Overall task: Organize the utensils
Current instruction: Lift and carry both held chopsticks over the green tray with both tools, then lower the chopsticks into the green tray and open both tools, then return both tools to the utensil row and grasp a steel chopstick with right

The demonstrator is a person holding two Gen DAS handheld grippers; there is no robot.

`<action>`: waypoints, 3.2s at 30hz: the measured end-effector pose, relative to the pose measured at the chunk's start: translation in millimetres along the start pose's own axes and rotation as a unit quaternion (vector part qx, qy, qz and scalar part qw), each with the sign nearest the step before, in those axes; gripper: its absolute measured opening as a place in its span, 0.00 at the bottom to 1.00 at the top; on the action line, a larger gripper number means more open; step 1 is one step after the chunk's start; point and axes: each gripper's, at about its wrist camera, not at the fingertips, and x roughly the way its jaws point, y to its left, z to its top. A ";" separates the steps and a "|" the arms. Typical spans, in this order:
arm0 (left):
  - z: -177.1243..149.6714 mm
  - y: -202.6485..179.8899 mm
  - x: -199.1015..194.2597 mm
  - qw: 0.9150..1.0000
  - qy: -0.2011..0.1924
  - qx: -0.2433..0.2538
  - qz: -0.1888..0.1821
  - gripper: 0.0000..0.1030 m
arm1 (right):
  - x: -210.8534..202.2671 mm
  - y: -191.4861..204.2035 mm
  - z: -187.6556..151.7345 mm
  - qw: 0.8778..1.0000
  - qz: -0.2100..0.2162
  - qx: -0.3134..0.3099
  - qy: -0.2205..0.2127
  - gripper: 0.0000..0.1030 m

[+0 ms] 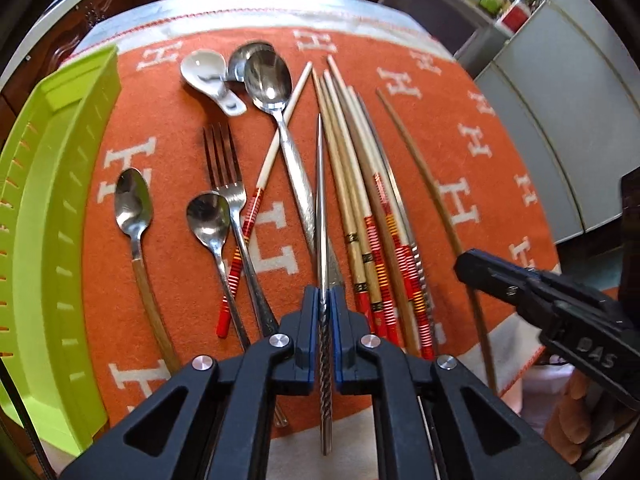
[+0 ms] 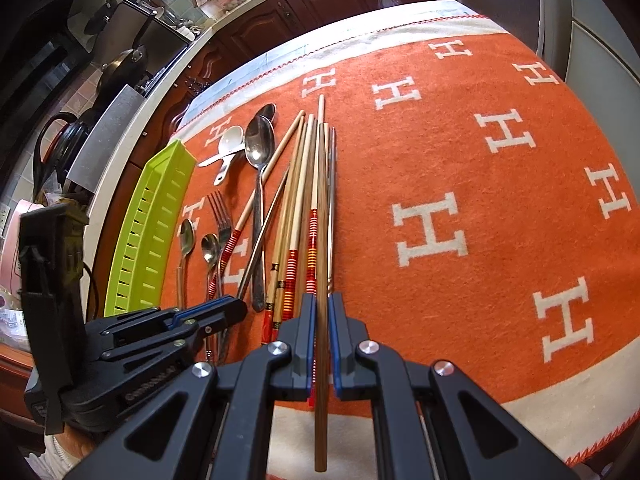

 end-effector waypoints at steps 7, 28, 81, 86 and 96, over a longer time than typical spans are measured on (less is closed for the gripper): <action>-2.3 1.9 -45.0 0.998 -0.059 -0.002 -0.019 0.03 | -7.0 9.0 1.3 1.000 0.005 -0.002 -0.009 0.06; -10.1 105.8 -174.4 0.964 -0.230 -0.090 0.101 0.03 | -2.4 149.1 38.3 0.987 0.123 -0.101 0.010 0.06; 2.8 14.7 -56.9 0.993 -0.104 0.011 0.051 0.39 | 1.9 20.3 32.1 0.999 -0.015 -0.039 -0.025 0.09; 1.5 2.2 -30.1 0.996 -0.074 0.006 0.041 0.39 | 12.1 2.6 25.0 0.999 -0.004 -0.031 -0.008 0.09; 7.3 -4.0 -9.0 0.997 -0.057 -0.003 0.050 0.39 | 37.5 3.9 17.0 0.998 0.000 -0.065 0.026 0.09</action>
